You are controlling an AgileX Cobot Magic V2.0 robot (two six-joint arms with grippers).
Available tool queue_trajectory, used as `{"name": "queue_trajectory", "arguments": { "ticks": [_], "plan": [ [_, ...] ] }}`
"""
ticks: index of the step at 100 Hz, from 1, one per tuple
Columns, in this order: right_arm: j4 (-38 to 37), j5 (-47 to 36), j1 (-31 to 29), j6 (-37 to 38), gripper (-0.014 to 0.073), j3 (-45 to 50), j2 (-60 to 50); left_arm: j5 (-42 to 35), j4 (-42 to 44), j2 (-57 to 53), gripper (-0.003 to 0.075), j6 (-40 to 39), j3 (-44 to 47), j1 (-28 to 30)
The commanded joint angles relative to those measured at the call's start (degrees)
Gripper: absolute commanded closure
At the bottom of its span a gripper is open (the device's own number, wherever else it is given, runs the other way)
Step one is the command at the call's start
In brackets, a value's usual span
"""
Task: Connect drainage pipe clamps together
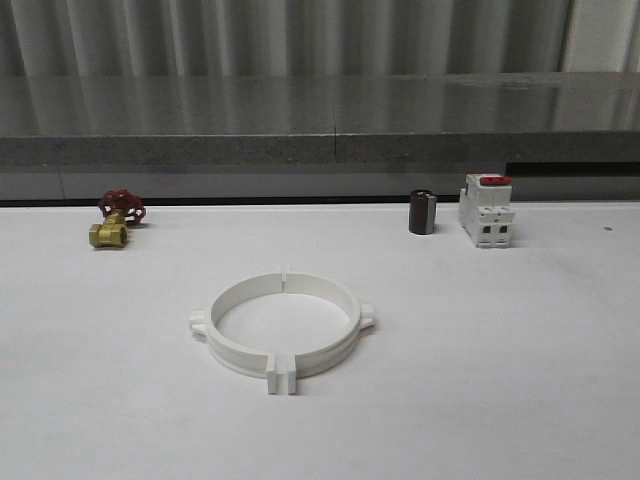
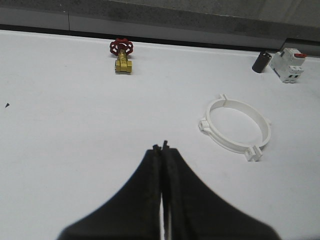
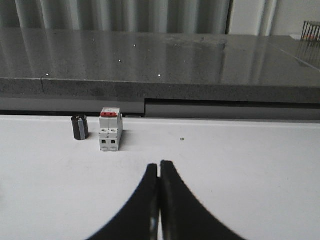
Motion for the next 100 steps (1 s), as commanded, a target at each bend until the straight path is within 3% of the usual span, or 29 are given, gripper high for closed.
{"name": "queue_trajectory", "arguments": {
  "ticks": [1, 6, 100],
  "plan": [
    [-0.1, -12.4, -0.4, 0.1, 0.0662, 3.1, -1.7, -4.0, 0.5, 0.7, 0.0740, -0.4, -1.5, 0.0],
    [0.8, -18.0, -0.4, 0.1, 0.0662, 6.0, -1.7, -4.0, 0.5, 0.7, 0.0740, -0.4, -1.5, 0.0],
    [0.6, -17.0, -0.4, -0.1, 0.0662, 5.5, -1.7, -4.0, 0.5, 0.7, 0.0740, -0.4, -1.5, 0.0]
  ]
}}
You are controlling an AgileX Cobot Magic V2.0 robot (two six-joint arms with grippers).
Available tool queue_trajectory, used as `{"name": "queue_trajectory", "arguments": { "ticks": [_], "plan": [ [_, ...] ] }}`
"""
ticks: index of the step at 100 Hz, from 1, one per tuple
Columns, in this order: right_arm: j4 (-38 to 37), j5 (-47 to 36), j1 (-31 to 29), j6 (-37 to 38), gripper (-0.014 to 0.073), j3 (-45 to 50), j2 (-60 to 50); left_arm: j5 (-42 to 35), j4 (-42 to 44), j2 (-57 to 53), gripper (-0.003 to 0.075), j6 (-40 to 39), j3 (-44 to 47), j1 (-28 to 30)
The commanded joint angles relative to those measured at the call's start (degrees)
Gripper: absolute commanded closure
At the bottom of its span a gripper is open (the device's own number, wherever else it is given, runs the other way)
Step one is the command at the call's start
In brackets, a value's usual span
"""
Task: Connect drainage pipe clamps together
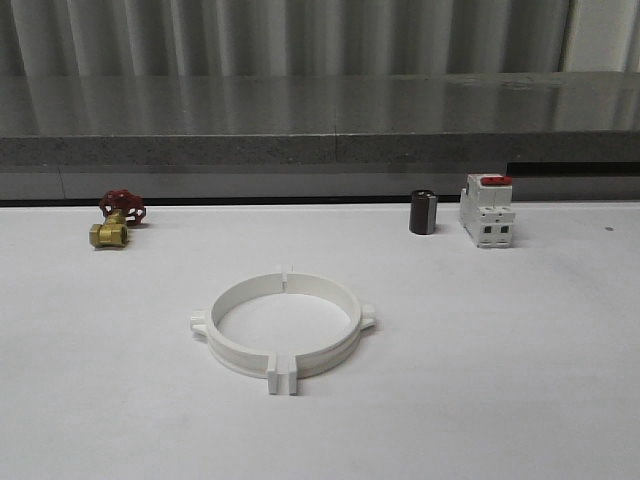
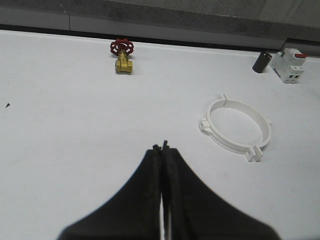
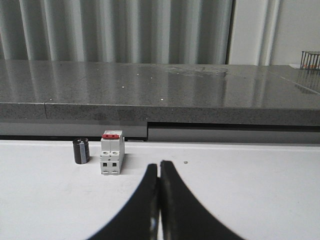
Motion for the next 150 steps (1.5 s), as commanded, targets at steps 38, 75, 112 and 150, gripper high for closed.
{"name": "queue_trajectory", "arguments": {
  "ticks": [38, 75, 112, 150],
  "plan": [
    [0.2, -4.9, -0.1, -0.1, 0.0662, -0.9, -1.2, -9.6, 4.1, 0.7, 0.0740, -0.4, 2.8, 0.5],
    [0.2, -4.9, -0.1, -0.1, 0.0662, -0.9, -1.2, -43.4, -5.8, -2.8, 0.0740, 16.9, 22.1, 16.7],
    [0.2, -4.9, -0.1, -0.1, 0.0662, -0.9, -1.2, -46.5, -8.8, -7.5, 0.0740, 17.8, 29.6, 25.2],
    [0.2, -4.9, -0.1, -0.1, 0.0662, -0.9, -1.2, -46.1, -8.8, -7.5, 0.0740, 17.8, 29.6, 25.2]
  ]
}}
